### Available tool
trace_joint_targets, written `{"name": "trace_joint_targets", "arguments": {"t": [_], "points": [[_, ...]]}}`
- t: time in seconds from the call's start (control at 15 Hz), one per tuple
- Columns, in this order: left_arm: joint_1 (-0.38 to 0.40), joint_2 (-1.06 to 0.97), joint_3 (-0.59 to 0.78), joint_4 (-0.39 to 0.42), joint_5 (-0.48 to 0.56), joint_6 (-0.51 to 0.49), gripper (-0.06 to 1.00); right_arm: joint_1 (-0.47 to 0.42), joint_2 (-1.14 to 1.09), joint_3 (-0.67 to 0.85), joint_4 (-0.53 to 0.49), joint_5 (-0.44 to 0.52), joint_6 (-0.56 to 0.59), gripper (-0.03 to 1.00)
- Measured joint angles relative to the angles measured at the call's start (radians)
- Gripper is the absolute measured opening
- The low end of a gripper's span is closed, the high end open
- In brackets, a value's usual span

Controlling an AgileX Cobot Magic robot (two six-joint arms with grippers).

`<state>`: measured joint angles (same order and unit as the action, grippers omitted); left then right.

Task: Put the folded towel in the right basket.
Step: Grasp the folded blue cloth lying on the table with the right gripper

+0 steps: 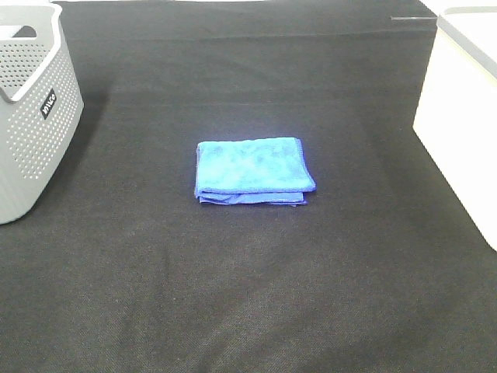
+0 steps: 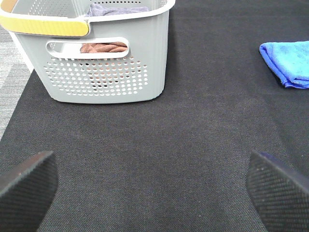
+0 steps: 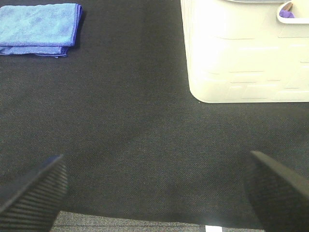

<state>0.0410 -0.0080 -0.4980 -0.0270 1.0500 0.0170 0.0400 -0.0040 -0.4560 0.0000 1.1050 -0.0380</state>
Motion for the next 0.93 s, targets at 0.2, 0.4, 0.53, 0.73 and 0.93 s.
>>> {"name": "trace_joint_targets", "arguments": {"t": [0.2, 0.4, 0.53, 0.73, 0.93], "points": [[0.0, 0.0, 0.0, 0.0, 0.0, 0.0, 0.99, 0.0, 0.0, 0.0, 0.0, 0.0, 0.0, 0.96], [0.0, 0.0, 0.0, 0.0, 0.0, 0.0, 0.99, 0.0, 0.0, 0.0, 0.0, 0.0, 0.0, 0.96], [0.0, 0.0, 0.0, 0.0, 0.0, 0.0, 0.99, 0.0, 0.0, 0.0, 0.0, 0.0, 0.0, 0.96], [0.0, 0.0, 0.0, 0.0, 0.0, 0.0, 0.99, 0.0, 0.0, 0.0, 0.0, 0.0, 0.0, 0.96], [0.0, 0.0, 0.0, 0.0, 0.0, 0.0, 0.99, 0.0, 0.0, 0.0, 0.0, 0.0, 0.0, 0.96]]}}
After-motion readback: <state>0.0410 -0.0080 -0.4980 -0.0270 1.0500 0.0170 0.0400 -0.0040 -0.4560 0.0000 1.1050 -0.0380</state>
